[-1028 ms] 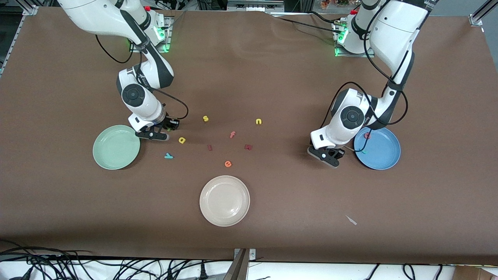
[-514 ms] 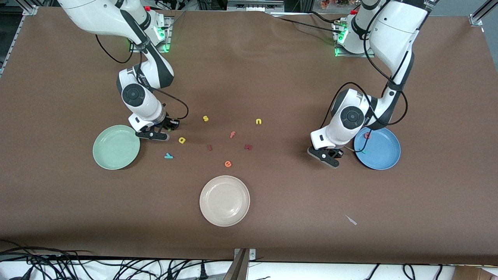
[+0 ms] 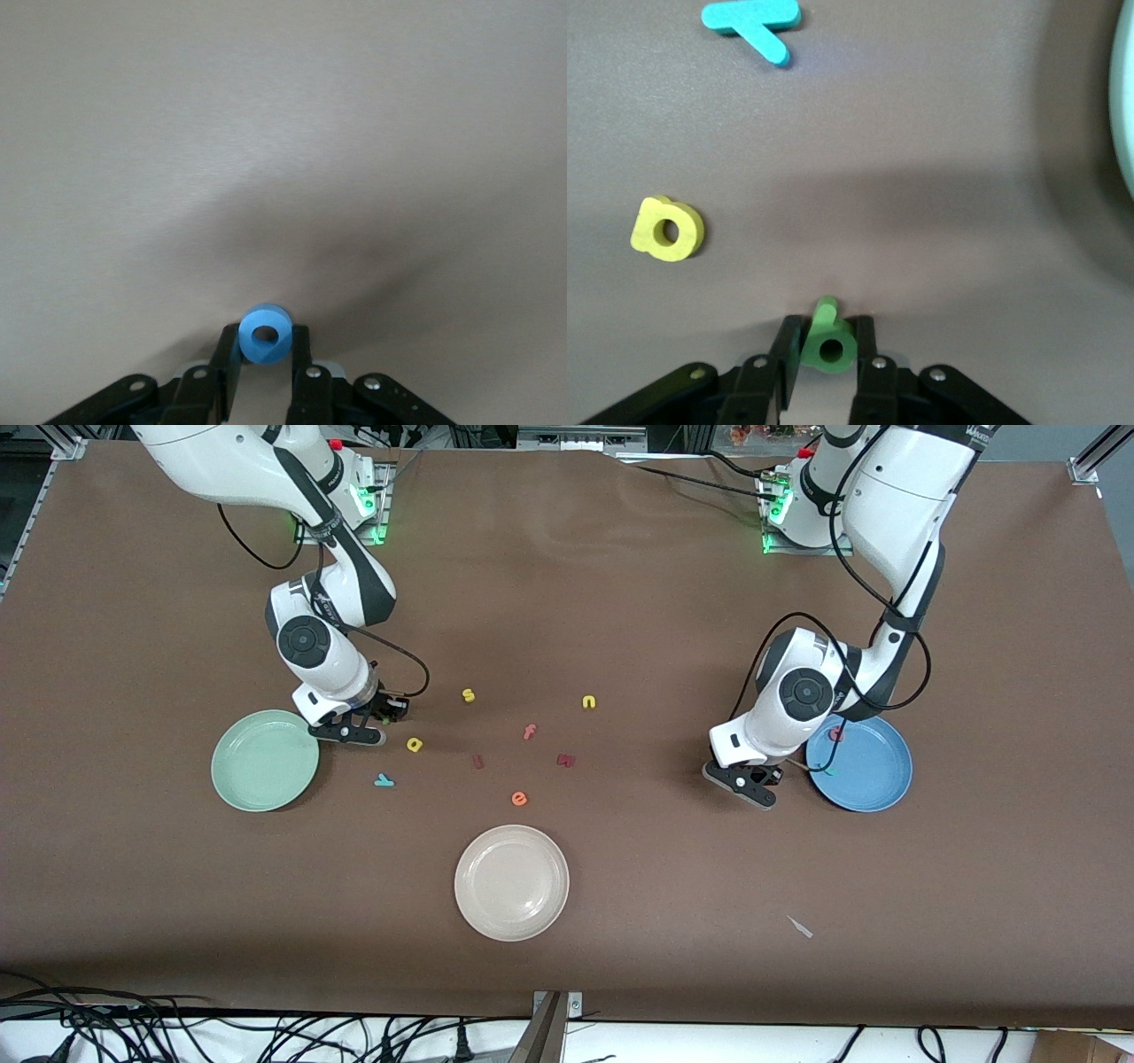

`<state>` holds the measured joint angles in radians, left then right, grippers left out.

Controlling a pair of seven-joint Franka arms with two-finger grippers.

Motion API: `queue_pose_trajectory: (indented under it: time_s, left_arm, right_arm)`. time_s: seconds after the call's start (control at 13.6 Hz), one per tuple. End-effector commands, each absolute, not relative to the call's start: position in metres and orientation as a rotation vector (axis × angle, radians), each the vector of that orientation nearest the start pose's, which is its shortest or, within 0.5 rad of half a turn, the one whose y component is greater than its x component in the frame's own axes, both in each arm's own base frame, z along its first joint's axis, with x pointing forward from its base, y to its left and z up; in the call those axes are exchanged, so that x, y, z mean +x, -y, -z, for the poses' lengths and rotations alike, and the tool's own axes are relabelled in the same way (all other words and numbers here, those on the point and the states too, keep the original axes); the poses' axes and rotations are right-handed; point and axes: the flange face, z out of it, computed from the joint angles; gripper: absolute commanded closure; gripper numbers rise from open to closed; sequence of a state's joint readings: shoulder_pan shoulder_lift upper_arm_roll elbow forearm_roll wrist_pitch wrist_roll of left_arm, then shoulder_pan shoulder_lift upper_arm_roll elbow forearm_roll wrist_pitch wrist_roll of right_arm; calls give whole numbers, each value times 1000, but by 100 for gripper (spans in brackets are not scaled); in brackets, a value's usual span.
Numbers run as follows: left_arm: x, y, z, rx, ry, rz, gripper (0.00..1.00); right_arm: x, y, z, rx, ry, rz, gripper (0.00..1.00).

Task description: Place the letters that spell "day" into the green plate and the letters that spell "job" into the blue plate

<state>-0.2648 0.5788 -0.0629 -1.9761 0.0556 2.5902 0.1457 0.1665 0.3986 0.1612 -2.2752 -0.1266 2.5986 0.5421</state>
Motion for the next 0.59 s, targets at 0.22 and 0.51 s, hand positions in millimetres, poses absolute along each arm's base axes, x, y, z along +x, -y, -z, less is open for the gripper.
queue_pose_trajectory:
  time_s: [0.22, 0.51]
  left_arm:
    - [562, 132, -235, -3072, -651, -31, 91]
    - [529, 48, -269, -3062, -682, -68, 92]
  right_arm:
    - [511, -174, -192, -3190, -186, -162, 84]
    - [534, -170, -225, -3224, -136, -226, 84]
